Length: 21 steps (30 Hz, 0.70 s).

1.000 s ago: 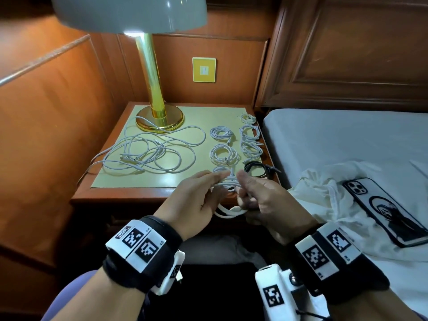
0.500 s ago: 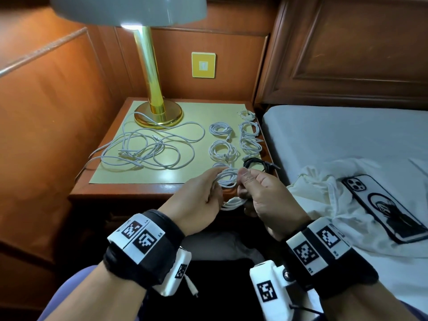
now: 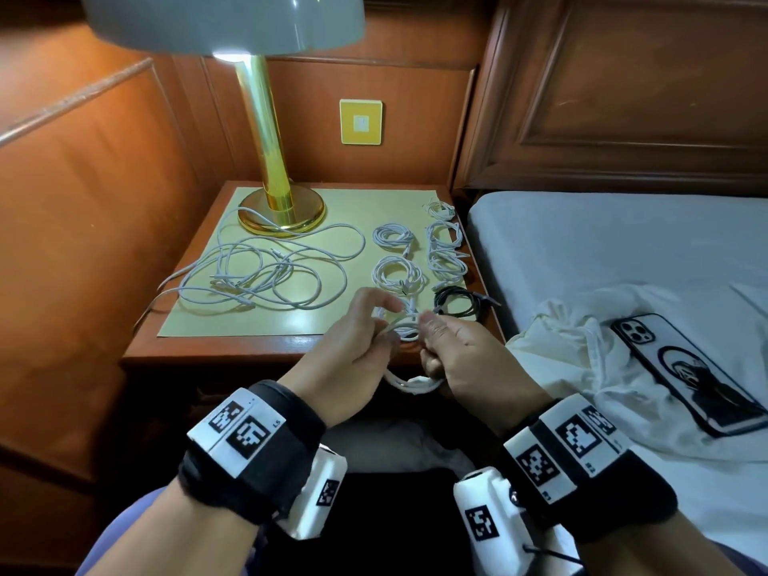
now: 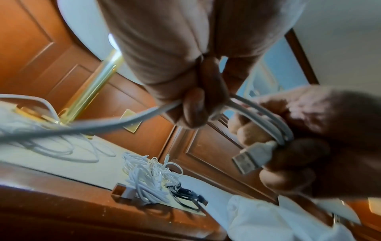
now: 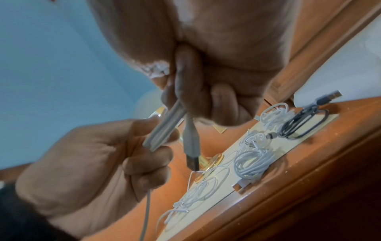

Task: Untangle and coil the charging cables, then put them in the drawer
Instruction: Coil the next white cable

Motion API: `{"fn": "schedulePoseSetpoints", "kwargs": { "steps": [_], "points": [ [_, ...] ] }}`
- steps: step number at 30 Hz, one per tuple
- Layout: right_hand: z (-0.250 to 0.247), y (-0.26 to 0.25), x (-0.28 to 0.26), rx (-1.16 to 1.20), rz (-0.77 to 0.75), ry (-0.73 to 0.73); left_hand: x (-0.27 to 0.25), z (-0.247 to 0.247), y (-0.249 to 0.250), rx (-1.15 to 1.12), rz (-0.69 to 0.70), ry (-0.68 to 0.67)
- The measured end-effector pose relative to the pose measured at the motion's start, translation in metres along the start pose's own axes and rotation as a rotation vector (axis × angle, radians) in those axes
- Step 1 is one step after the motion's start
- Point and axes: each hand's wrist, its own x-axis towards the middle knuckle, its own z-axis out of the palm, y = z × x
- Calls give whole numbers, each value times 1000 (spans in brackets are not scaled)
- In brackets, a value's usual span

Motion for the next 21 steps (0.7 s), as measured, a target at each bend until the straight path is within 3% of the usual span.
{"fn": "schedulePoseSetpoints", "kwargs": {
  "steps": [3,6,10,12,17,21],
  "points": [
    [-7,-8,0,141,80,64,-2,-10,-1,-138,40,92],
    [-13,-12,-1,254,59,68,0,-23,-12,-15,59,176],
    [-11,-14,-6,142,-38,-48,1,-24,-16,130,124,400],
    [-8,-16,-8,120,-67,-70,2,-16,-13,146,85,494],
    [-1,-6,-6,-21,-155,-63,2,1,-1,-349,-97,470],
    [-2,-2,-3,14,-184,-61,3,-2,-4,-423,-126,428]
  ]
}}
